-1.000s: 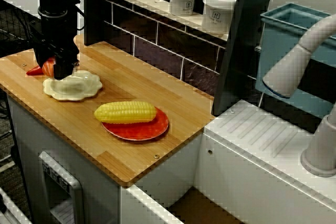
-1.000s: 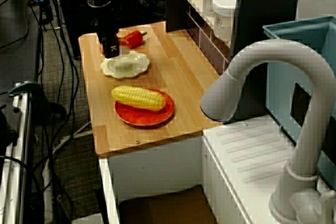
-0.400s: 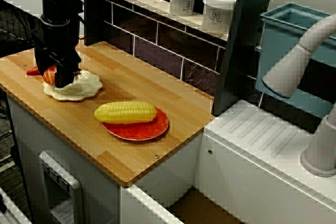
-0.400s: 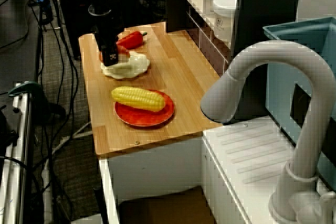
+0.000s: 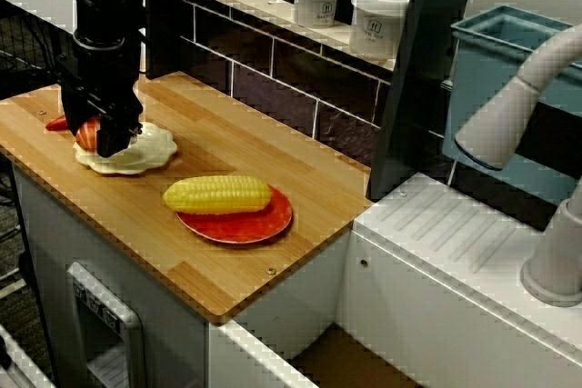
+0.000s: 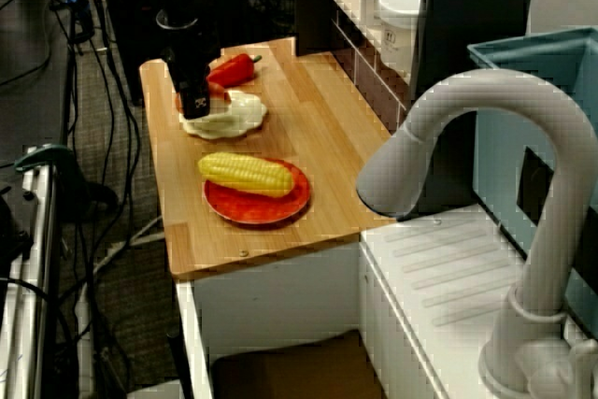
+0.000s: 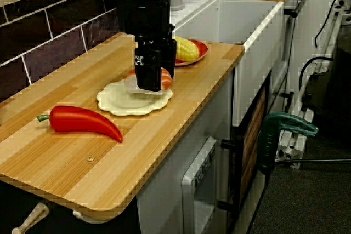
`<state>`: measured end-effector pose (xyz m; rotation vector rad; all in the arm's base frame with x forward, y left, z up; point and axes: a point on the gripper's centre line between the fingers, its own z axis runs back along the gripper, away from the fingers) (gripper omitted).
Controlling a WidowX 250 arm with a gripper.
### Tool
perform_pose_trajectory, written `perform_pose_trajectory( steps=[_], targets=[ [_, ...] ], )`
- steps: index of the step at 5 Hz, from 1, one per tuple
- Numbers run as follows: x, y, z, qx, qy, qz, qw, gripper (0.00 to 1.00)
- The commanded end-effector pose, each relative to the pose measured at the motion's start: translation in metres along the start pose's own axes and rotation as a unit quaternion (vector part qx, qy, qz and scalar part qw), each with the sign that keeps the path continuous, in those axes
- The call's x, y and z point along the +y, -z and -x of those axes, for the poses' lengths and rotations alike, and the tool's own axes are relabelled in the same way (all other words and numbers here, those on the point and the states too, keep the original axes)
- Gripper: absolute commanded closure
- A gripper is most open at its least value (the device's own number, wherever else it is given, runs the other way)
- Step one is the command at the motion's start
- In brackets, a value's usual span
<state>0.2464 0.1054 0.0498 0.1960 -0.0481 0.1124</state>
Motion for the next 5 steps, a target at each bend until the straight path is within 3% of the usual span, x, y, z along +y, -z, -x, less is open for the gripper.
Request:
perform_pose_trajectory(
  steps=[1,3,5],
  targets=[
    [0.008,-0.015,-0.003,-0.02,-0.004,-0.007,0.9998,0.06],
    [0.029,-0.023,-0.005,-0.018,-0.022,0.006,0.9996,0.0],
    [0.07,-0.056,-0.009,-0.022,-0.064,0.046,0.9967,0.0]
  ],
)
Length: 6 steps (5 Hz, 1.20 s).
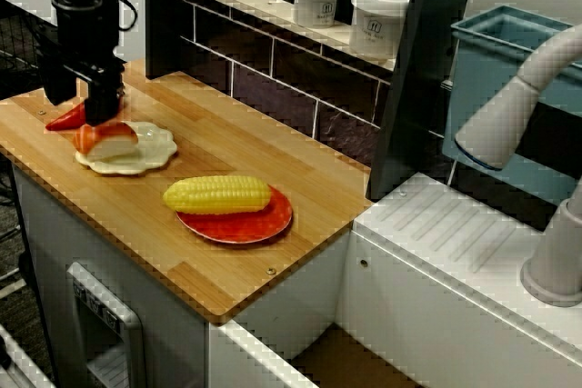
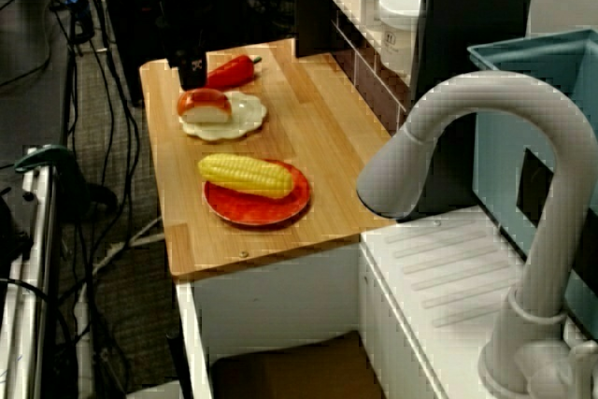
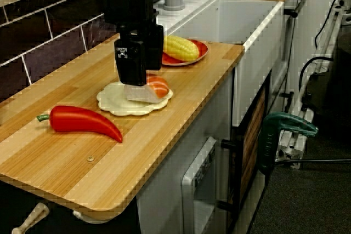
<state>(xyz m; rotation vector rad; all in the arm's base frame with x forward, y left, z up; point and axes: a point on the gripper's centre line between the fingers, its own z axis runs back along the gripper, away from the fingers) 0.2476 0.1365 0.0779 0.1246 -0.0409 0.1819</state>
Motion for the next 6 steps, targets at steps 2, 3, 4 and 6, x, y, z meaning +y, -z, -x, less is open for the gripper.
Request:
perform_pose_trajectory(
  steps=[2,3,4,6],
  targets=[
    [0.064,-0.039,-0.014,-0.05,-0.071,0.017,0.9961,0.0],
    [0.06,-0.023,-0.02,-0.065,-0.065,0.009,0.9957,0.0],
    [0.046,0.012,-0.032,-0.084,-0.054,-0.035,0.9944,0.0],
    [0.041,0.021,-0.055,-0.069,-0.064,-0.042,0.9947,0.0]
  ],
)
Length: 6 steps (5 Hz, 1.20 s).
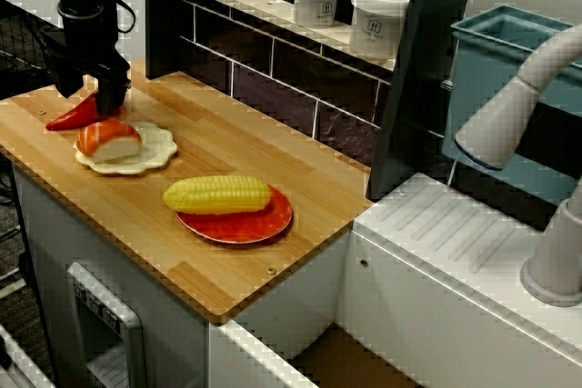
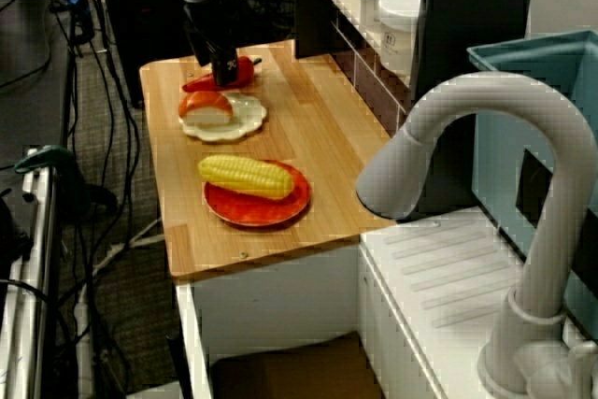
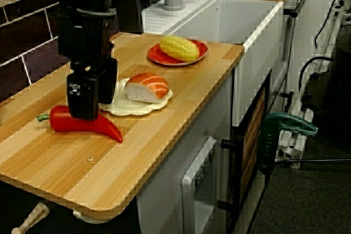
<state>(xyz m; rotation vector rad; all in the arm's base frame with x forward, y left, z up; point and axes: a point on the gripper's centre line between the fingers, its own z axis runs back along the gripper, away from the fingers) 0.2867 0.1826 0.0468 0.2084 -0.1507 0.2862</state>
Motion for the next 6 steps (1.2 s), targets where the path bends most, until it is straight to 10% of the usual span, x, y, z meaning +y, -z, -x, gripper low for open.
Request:
perform_pose_trajectory(
  steps=[1,4,5,6],
  targets=[
    [0.006,-0.011,-0.016,-0.007,-0.009,-0.005,0.9999,0.0],
    [0.006,0.002,-0.016,0.012,-0.001,-0.012,0.9999,0.0],
    [0.006,0.004,-0.011,0.012,0.011,-0.011,0.9998,1.0],
    [0.008,0.001,-0.007,0.016,0.012,-0.008,0.9998,1.0]
  ],
)
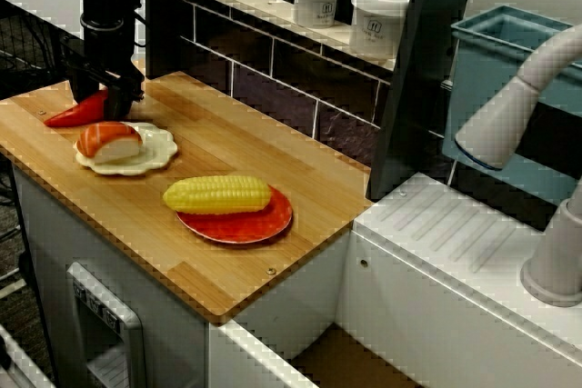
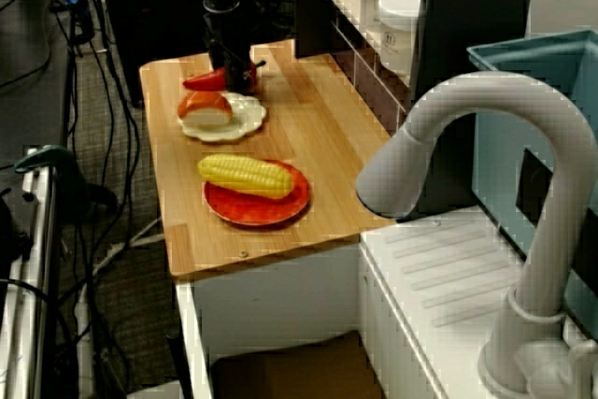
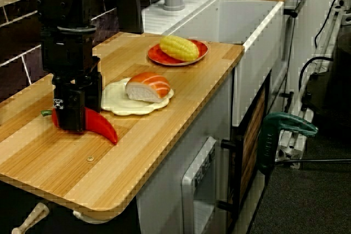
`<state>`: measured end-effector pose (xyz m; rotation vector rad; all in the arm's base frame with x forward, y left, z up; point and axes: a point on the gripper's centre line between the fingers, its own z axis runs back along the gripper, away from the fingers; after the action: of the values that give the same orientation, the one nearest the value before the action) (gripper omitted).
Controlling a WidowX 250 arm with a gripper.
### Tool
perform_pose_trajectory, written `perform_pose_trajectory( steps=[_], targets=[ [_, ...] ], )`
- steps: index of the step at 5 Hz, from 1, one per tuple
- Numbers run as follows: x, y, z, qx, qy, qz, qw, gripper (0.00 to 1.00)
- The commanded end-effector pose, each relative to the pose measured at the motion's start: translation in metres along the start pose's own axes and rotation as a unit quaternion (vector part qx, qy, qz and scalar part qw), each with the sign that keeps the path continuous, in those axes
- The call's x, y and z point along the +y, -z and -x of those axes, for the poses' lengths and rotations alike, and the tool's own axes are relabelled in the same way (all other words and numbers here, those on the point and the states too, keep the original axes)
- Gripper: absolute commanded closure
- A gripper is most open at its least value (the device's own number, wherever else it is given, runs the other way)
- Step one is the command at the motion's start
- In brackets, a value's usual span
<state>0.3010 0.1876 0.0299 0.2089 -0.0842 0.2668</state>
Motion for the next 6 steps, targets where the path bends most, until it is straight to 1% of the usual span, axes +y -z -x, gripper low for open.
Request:
perform_pose_trajectory(
  steps=[1,2,3,4,5,6],
  targets=[
    [0.015,-0.028,0.007,-0.009,0.001,0.004,1.0,1.0],
    [0.03,-0.069,0.014,-0.023,0.025,0.015,0.9993,1.0],
    [0.043,-0.097,0.025,-0.036,0.063,0.028,0.997,1.0],
    [0.038,-0.11,0.026,-0.06,0.165,0.061,0.9826,1.0],
    [0.019,-0.113,0.037,-0.098,0.224,0.067,0.9673,1.0],
    [-0.01,-0.112,0.051,-0.134,0.271,0.055,0.9517,1.0]
  ],
)
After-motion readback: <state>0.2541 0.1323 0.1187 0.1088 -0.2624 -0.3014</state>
